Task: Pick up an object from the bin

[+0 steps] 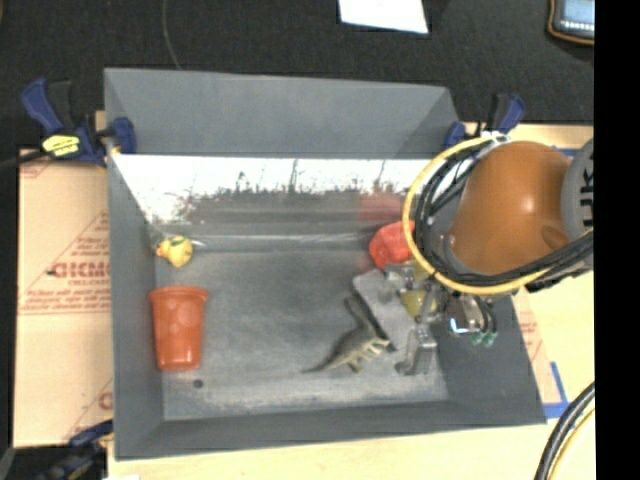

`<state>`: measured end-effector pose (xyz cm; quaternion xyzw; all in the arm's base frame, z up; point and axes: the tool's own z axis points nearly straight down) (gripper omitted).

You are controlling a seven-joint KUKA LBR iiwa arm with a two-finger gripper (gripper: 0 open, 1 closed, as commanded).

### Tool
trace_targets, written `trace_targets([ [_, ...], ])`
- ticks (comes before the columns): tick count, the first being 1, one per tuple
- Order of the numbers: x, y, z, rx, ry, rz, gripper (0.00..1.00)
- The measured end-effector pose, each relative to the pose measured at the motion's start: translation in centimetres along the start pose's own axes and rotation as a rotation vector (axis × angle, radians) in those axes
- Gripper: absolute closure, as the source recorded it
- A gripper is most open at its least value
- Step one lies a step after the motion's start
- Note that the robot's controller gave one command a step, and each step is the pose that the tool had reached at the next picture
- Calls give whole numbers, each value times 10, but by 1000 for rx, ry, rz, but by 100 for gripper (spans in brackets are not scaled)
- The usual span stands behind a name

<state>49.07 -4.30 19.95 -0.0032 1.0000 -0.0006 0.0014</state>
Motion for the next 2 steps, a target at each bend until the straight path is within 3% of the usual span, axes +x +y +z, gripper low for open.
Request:
trace_targets([
  [1, -2, 0, 3, -1, -1, 30, 0],
  [2, -11, -3, -15, 1, -3, -143, 0],
])
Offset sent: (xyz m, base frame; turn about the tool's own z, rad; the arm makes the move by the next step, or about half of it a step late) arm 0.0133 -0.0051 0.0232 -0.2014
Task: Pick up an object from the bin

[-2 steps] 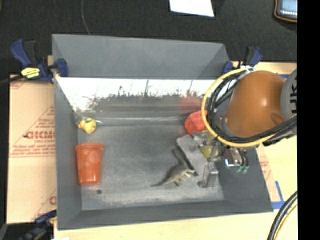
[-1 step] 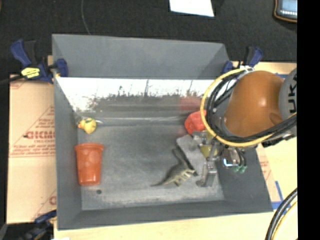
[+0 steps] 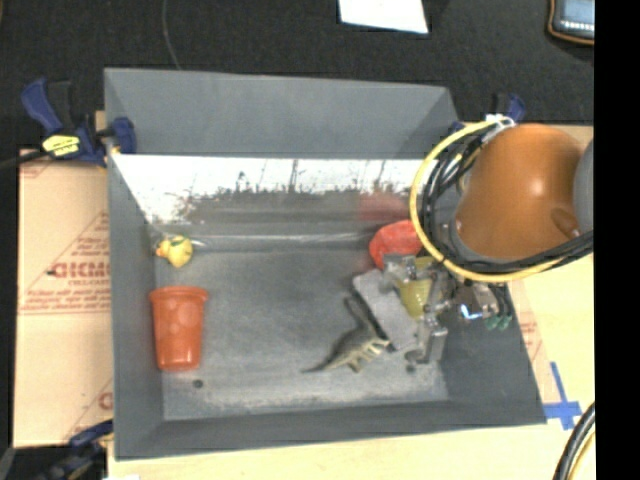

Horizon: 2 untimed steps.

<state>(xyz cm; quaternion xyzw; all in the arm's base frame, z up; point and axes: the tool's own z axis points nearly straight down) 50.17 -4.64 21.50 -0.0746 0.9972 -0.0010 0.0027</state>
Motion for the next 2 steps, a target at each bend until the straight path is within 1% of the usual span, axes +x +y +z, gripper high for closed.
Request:
trace_targets([
  [1, 8, 2, 65, -1, -1, 327, 0],
  [2, -35, -43, 65, 3, -16, 229, 0],
])
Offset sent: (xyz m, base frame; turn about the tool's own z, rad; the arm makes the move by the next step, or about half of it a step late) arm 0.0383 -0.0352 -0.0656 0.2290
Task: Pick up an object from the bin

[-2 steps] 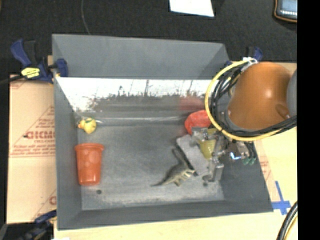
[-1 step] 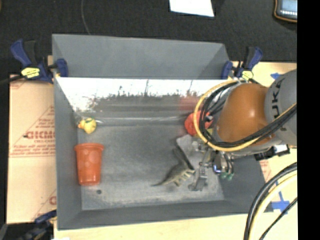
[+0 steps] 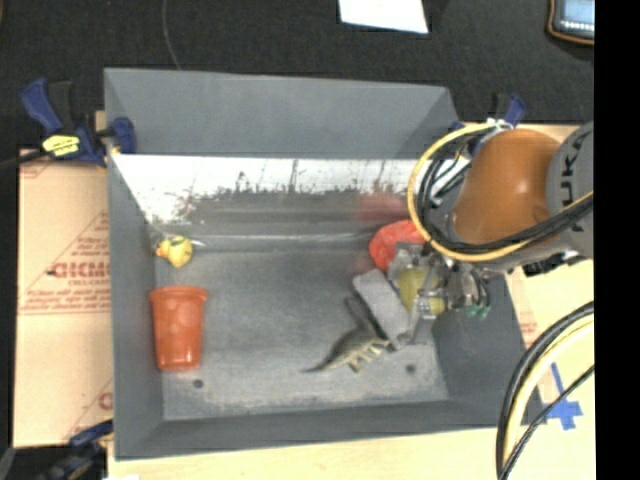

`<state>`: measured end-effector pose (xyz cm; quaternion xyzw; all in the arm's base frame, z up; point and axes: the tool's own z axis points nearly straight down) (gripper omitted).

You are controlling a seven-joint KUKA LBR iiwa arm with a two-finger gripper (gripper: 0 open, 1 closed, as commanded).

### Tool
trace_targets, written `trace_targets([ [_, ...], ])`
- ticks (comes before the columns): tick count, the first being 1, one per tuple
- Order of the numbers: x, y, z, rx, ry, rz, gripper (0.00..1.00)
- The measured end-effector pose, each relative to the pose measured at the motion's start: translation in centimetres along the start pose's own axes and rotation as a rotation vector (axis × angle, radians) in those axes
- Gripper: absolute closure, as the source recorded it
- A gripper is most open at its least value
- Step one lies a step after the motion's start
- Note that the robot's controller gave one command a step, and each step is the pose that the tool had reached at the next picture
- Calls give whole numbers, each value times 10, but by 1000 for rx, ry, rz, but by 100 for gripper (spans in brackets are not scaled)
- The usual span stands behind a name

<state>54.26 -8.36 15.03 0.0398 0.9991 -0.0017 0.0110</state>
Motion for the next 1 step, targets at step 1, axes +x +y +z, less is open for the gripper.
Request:
trace_targets([
  [1, 48, 59, 9, -5, 26, 164, 0],
])
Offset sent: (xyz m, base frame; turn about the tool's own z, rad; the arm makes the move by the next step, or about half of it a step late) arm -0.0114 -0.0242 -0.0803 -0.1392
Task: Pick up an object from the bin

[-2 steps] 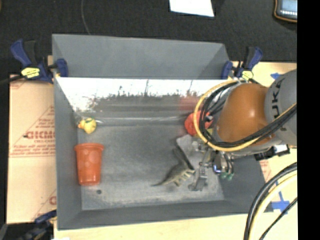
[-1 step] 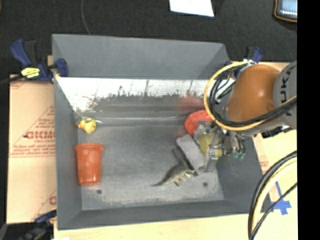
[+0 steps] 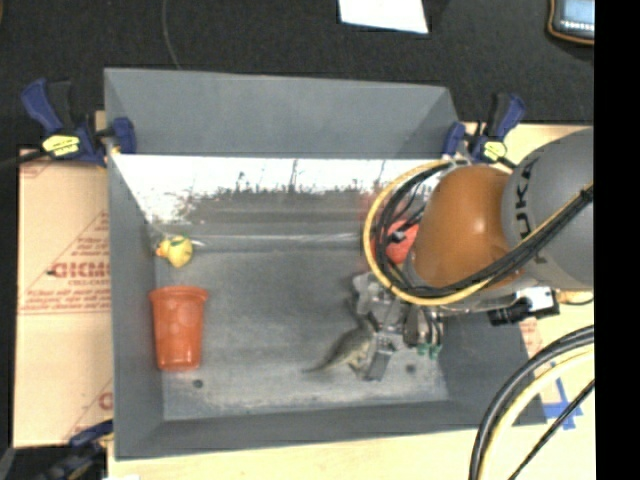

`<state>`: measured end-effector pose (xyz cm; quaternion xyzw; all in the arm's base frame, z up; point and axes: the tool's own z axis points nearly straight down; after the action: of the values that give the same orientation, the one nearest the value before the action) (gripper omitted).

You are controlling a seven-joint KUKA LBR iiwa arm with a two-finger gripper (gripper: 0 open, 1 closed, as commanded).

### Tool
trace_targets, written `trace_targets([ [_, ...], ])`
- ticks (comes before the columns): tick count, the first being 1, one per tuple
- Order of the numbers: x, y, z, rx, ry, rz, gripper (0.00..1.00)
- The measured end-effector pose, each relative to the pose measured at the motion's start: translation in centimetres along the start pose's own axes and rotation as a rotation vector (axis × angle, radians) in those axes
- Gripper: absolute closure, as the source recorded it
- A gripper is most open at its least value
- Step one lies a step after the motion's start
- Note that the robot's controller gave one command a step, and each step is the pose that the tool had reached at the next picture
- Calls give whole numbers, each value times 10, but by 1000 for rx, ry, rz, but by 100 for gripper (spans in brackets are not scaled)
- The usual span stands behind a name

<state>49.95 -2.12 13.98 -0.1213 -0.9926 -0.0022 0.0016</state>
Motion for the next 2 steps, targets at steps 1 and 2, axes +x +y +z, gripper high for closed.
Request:
trace_targets([
  [1, -5, -5, 3, 1, -5, -22, 0],
  [2, -44, 0, -15, 2, -7, -331, 100],
])
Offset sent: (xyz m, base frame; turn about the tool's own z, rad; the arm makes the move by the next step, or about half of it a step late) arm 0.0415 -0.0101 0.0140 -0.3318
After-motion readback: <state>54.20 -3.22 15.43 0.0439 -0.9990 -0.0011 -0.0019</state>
